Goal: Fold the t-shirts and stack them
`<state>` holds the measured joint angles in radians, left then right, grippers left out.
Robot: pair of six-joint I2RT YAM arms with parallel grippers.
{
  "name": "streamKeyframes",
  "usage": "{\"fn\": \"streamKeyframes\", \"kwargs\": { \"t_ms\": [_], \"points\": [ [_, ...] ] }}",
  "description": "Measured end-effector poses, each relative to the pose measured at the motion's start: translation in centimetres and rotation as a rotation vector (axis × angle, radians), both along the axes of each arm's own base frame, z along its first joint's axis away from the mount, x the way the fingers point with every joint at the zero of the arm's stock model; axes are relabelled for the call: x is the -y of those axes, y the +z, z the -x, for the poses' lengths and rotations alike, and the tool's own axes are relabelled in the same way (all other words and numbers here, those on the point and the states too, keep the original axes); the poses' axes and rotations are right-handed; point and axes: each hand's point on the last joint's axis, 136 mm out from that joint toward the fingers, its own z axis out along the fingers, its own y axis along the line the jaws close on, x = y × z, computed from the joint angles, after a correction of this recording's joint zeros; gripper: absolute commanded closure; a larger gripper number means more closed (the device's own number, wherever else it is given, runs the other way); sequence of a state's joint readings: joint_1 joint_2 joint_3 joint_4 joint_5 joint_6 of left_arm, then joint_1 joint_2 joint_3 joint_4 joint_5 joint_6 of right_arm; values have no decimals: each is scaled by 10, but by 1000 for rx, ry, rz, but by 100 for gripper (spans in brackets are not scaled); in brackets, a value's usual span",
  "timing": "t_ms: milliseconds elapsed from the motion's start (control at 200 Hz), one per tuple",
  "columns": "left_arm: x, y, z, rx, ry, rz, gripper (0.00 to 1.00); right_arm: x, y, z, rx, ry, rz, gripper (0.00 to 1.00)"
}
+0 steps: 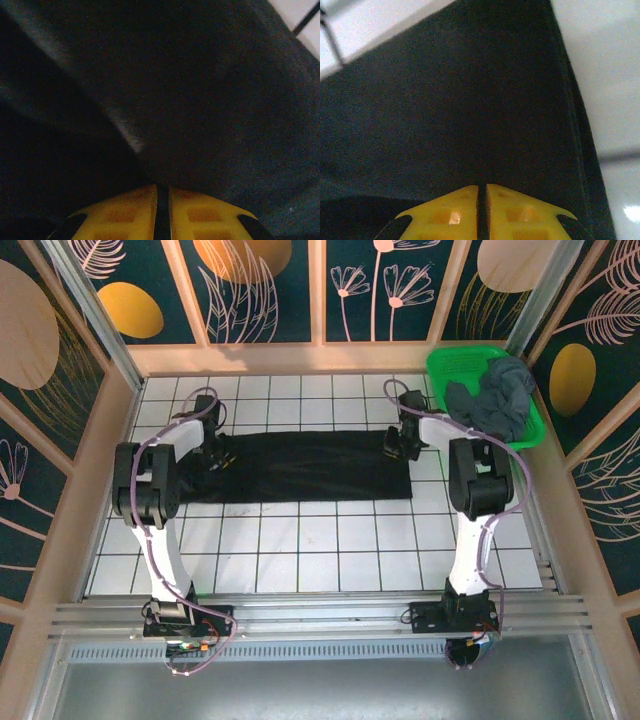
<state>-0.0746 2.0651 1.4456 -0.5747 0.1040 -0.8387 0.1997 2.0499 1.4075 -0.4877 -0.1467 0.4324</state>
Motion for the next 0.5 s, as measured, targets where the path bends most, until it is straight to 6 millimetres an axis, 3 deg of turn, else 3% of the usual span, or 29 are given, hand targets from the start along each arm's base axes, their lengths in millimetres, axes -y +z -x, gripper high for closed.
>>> {"fn": "streamKeyframes", "kwargs": {
  "t_ms": [115, 225, 290, 370, 500],
  "points": [
    [22, 2, -52, 70, -39, 36, 78, 15, -1, 51, -61, -30, 52, 88],
    [66, 7, -111, 165, -108, 79, 77, 14, -3, 115, -134, -15, 89, 88],
    [103, 9, -142, 230, -153, 116, 77, 1, -5, 157, -180, 38, 101, 88],
    [151, 11, -166, 304, -202, 185, 77, -22, -7, 200, -222, 122, 89, 87],
    [220, 14, -171, 377, -264, 324, 74, -65, -7, 257, -289, 265, 5, 86]
  ]
}}
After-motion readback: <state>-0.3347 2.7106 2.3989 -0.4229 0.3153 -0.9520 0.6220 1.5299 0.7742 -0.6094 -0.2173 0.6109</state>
